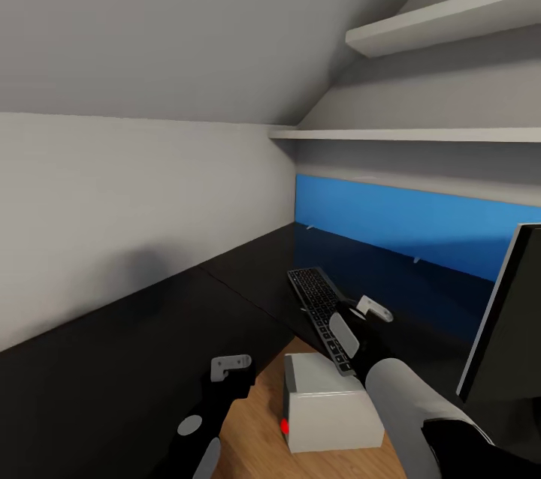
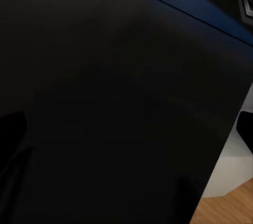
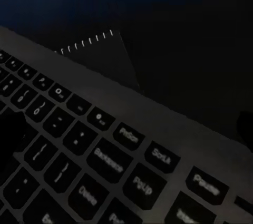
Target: In the bedroom, organize the workspace by keeping the computer under the desk, ensuring the monitor is on the desk, placing the keyboard on the desk next to the monitor, placing the mouse on the desk next to the keyboard, moving the folder from the swivel chair onto the desk next to the mouse, stacking the notebook on top of the folder with the pen on top of the notebook, and positioning the swivel chair next to the desk.
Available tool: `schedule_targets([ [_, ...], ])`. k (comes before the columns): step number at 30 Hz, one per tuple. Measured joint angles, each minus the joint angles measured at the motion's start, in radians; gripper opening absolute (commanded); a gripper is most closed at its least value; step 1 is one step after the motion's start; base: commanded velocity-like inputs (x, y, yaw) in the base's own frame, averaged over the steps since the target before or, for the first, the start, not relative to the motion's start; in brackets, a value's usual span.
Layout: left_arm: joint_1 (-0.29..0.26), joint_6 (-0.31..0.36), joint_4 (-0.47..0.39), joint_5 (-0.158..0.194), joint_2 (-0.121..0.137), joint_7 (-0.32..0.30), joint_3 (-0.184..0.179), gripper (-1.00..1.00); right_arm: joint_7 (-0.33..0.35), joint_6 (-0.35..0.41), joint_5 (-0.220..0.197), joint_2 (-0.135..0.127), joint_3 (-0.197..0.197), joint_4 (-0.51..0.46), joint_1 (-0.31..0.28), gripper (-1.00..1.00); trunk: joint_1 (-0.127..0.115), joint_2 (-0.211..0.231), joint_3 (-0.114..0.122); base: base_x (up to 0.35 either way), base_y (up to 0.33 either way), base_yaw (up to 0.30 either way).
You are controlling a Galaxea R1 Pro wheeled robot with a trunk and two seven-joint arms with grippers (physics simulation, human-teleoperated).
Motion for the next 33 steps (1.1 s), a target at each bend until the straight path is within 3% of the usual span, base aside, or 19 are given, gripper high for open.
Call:
schedule_targets([
  [15, 0.0, -0.002, 0.0, -0.001, 0.001, 0.0, 0.001, 1.0, -0.001, 0.0, -0.002, -0.003, -0.005, 0.0, 0.001, 1.0, 0.0, 0.0, 0.0, 0.0, -0.088, 0.0],
  [33, 0.0, -0.002, 0.0, -0.001, 0.002, 0.0, 0.001, 1.0, 0.001, 0.0, -0.002, -0.006, -0.005, -0.001, 0.001, 1.0, 0.0, 0.0, 0.0, 0.0, -0.008, 0.0],
])
